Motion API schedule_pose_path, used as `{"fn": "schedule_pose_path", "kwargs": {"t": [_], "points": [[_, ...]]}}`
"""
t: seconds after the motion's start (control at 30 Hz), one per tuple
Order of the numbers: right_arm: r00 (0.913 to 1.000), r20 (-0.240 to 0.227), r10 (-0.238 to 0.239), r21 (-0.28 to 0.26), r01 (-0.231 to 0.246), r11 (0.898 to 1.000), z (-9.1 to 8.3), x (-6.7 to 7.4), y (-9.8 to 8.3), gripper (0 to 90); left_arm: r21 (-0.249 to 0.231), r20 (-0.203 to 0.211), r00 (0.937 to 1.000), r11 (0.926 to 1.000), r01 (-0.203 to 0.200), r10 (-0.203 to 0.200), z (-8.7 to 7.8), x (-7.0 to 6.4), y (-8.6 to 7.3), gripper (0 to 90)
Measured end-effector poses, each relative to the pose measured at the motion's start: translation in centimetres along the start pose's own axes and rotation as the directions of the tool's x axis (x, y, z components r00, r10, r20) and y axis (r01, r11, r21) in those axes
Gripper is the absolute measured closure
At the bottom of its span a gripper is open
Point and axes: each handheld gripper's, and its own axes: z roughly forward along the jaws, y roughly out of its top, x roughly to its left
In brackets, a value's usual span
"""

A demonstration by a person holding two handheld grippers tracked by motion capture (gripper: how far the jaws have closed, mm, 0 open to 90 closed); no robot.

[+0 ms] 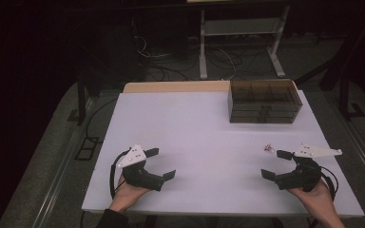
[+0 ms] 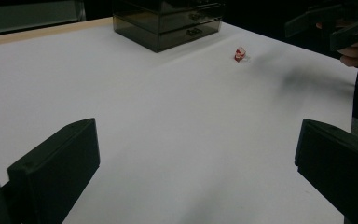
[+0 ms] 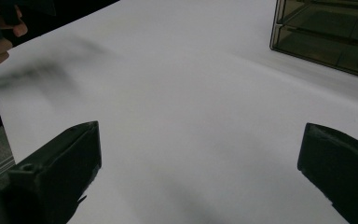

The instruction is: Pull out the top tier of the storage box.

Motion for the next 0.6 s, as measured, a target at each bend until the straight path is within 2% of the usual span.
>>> {"fn": "schedule_pose_path", "kwargs": {"t": [0.6], "points": [[0.9998, 0.002, 0.017, 0.023, -0.017, 1.0, -0.2, -0.5, 1.7, 0.0, 0.0, 0.0, 1.0, 1.0, -0.002, 0.002, 0.0, 0.0, 0.0, 0.0]]}}
